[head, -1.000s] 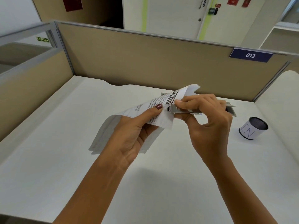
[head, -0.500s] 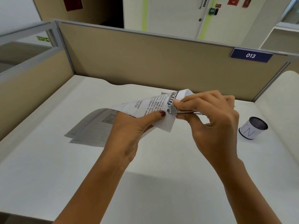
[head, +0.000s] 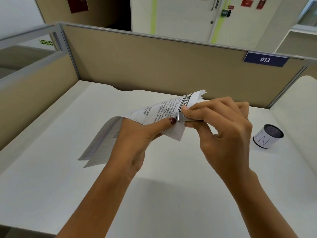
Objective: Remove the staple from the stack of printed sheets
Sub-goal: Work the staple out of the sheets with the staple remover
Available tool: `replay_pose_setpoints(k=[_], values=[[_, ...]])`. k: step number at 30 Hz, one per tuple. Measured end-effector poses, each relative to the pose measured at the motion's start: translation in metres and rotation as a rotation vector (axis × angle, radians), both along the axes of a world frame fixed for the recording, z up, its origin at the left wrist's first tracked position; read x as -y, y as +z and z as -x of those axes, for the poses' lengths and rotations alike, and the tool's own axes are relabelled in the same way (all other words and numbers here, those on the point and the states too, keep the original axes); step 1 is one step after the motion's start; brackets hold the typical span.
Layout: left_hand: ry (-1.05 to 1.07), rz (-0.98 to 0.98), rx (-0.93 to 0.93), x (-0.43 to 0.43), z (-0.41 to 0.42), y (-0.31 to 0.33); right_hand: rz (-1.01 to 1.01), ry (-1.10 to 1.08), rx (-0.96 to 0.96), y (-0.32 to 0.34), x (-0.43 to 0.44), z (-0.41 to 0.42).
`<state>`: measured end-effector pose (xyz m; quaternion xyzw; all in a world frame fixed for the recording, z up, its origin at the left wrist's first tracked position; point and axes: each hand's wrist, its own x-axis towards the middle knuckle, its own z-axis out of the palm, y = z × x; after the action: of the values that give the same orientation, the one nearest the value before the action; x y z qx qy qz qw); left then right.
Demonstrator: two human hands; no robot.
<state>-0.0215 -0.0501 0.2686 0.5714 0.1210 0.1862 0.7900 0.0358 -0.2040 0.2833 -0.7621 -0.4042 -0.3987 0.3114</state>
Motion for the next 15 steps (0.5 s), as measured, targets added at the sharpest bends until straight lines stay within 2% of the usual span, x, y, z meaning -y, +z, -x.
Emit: replay_pose_setpoints(k=[4,10,12,15], values=[[-0.021,0.037,0.007,-0.0018,0.0023,-0.0002,-0.017,0.039,-0.017,-0.0023,0.0007,-0.0012],[-0.062,0.035,-0.01,-0.0023,0.0027,-0.0002,0.007,0.058,0.086,-0.0009,0.0002,-0.0041],[-0.056,0.016,-0.016,-0.0032,0.0025,0.001,0.01,0.064,0.055,-0.0004,0.0002,-0.005],[-0.08,0.061,0.016,-0.0021,0.0028,0.0028,-0.021,0.084,-0.098,-0.0019,0.0009,-0.0061]])
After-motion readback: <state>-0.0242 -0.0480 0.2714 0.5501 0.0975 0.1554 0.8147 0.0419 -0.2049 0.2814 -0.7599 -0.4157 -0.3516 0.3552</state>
